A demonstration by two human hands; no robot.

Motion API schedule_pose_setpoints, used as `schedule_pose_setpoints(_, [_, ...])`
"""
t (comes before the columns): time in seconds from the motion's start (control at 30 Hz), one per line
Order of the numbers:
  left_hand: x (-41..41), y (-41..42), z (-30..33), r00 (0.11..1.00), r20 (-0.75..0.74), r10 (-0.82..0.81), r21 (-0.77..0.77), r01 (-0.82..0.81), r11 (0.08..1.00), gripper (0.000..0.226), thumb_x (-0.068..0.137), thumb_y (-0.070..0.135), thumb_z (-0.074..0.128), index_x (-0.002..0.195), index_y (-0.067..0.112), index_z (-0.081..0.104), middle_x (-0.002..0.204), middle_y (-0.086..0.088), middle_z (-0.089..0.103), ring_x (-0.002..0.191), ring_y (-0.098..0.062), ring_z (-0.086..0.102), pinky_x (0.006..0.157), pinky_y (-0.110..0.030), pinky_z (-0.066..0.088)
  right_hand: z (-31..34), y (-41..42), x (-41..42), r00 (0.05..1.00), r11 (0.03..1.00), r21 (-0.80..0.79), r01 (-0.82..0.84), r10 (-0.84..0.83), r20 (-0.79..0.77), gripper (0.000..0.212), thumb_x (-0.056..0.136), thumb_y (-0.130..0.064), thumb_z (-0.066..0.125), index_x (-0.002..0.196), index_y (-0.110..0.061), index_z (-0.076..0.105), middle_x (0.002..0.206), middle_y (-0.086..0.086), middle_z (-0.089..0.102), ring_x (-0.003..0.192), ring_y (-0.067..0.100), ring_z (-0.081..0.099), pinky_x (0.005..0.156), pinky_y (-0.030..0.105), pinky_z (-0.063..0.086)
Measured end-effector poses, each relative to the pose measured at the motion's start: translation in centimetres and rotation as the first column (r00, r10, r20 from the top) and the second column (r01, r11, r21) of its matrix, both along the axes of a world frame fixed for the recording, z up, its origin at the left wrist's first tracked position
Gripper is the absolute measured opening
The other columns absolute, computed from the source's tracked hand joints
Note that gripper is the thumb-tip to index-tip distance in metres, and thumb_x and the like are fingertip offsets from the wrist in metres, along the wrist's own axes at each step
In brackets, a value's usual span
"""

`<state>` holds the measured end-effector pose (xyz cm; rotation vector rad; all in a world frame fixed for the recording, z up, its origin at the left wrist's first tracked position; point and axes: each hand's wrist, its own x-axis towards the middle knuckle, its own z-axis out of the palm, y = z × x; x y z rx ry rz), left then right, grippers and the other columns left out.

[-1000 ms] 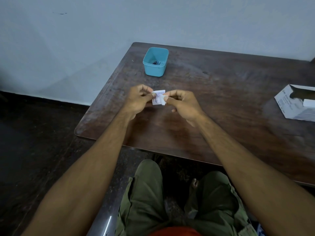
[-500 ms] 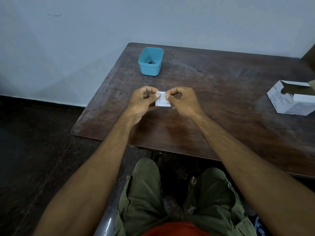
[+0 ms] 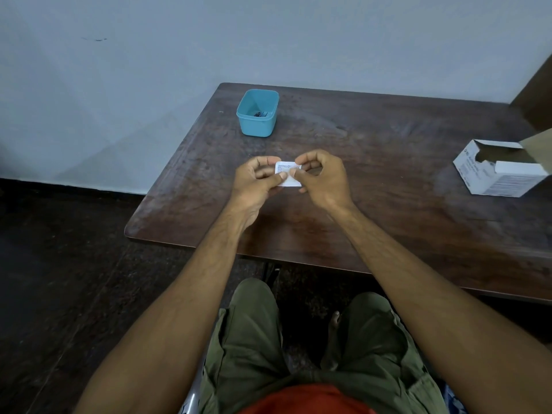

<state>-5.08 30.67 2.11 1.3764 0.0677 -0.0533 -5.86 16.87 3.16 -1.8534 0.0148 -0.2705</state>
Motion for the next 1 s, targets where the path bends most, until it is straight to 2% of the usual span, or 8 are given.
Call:
schedule_pose_setpoints(0.1, [-0.4, -0.5, 0.2, 1.000, -0.001, 0.028, -0.023, -0.029, 0.999, 0.026, 0.082, -0.007, 0.067, 0.100, 0.010, 0.062, 0.088, -0.008, 0.072, 0.080, -0.018, 0.070, 0.068, -0.024, 0.058, 0.2, -0.3, -0.4, 0.999, 0.998, 0.065, 0.008, -0.005, -0.047, 0.031, 0.081, -0.007, 0.072, 0.110, -0.012, 0.059, 0.085, 0.007, 0.064, 0.071, 0.015, 0.064, 0.052, 0.025, 0.056])
schedule_pose_setpoints(0.17, [-0.6, -0.7, 0.3, 1.000, 0.002, 0.022, -0.039, -0.021, 0.999, 0.025, 0.083, -0.008, 0.066, 0.100, 0.009, 0.062, 0.089, -0.008, 0.071, 0.080, -0.019, 0.069, 0.071, -0.026, 0.059, 0.4, -0.7, -0.7, 0.996, 0.993, 0.115, -0.028, 0.038, -0.086, 0.033, 0.082, -0.004, 0.070, 0.113, -0.010, 0.059, 0.085, 0.008, 0.064, 0.069, 0.011, 0.064, 0.052, 0.022, 0.056])
schedule_pose_setpoints(0.27, [-1.1, -1.1, 0.5, 1.000, -0.006, 0.006, -0.035, -0.006, 0.999, 0.021, 0.084, -0.009, 0.064, 0.093, 0.009, 0.063, 0.086, -0.008, 0.070, 0.079, -0.018, 0.069, 0.072, -0.026, 0.059, 0.6, -1.3, -1.0, 0.992, 0.992, 0.096, -0.080, 0.088, -0.086, 0.017, 0.083, 0.000, 0.068, 0.100, -0.006, 0.067, 0.078, 0.003, 0.065, 0.061, 0.006, 0.062, 0.051, 0.020, 0.055])
schedule_pose_setpoints(0.37, [-1.5, -1.4, 0.5, 0.999, -0.047, -0.005, -0.056, 0.002, 0.998, 0.020, 0.084, -0.010, 0.062, 0.084, 0.010, 0.064, 0.082, -0.007, 0.069, 0.079, -0.016, 0.068, 0.070, -0.023, 0.059, 0.7, -2.1, -1.3, 0.990, 0.992, 0.079, -0.103, 0.110, -0.083, 0.011, 0.083, 0.001, 0.068, 0.091, -0.005, 0.070, 0.079, 0.006, 0.064, 0.062, 0.009, 0.060, 0.051, 0.020, 0.055])
schedule_pose_setpoints(0.6, [-2.3, -2.6, 0.4, 0.990, -0.144, 0.014, -0.144, -0.035, 0.989, 0.019, 0.084, -0.012, 0.059, 0.079, 0.006, 0.062, 0.081, -0.008, 0.068, 0.077, -0.016, 0.068, 0.064, -0.020, 0.056, 0.1, -3.5, -1.9, 0.987, 0.987, 0.054, -0.152, 0.155, -0.046, 0.012, 0.081, 0.003, 0.068, 0.089, -0.005, 0.073, 0.087, 0.010, 0.072, 0.073, 0.015, 0.069, 0.065, 0.025, 0.059])
schedule_pose_setpoints(0.8, [-2.6, -3.0, 0.7, 0.971, -0.236, -0.032, -0.213, -0.020, 0.977, 0.018, 0.089, -0.001, 0.049, 0.084, 0.004, 0.066, 0.083, -0.011, 0.070, 0.080, -0.016, 0.068, 0.067, -0.021, 0.057, -0.2, -4.7, -1.9, 0.987, 0.987, 0.023, -0.162, 0.162, -0.014, 0.024, 0.082, 0.007, 0.063, 0.081, -0.014, 0.074, 0.078, -0.003, 0.070, 0.070, 0.009, 0.070, 0.065, 0.020, 0.058])
schedule_pose_setpoints(0.9, [-2.5, -3.0, 0.7, 0.968, -0.247, -0.037, -0.205, -0.016, 0.979, 0.011, 0.090, 0.012, 0.058, 0.082, 0.008, 0.065, 0.079, -0.006, 0.073, 0.079, -0.015, 0.071, 0.065, -0.023, 0.058, -0.4, -5.1, -2.1, 0.988, 0.988, -0.005, -0.152, 0.152, 0.012, 0.025, 0.082, 0.008, 0.062, 0.081, -0.015, 0.073, 0.081, -0.008, 0.066, 0.072, 0.010, 0.070, 0.065, 0.021, 0.058])
schedule_pose_setpoints(1.0, [-2.4, -3.3, 0.5, 0.964, -0.241, -0.108, -0.121, 0.080, 0.989, 0.008, 0.086, 0.016, 0.070, 0.084, 0.009, 0.067, 0.086, -0.009, 0.075, 0.078, -0.017, 0.073, 0.065, -0.021, 0.057, -0.7, -5.5, -2.3, 0.988, 0.986, -0.086, -0.145, 0.150, 0.046, 0.025, 0.083, 0.007, 0.062, 0.086, -0.015, 0.073, 0.090, 0.000, 0.065, 0.080, 0.019, 0.070, 0.070, 0.028, 0.060])
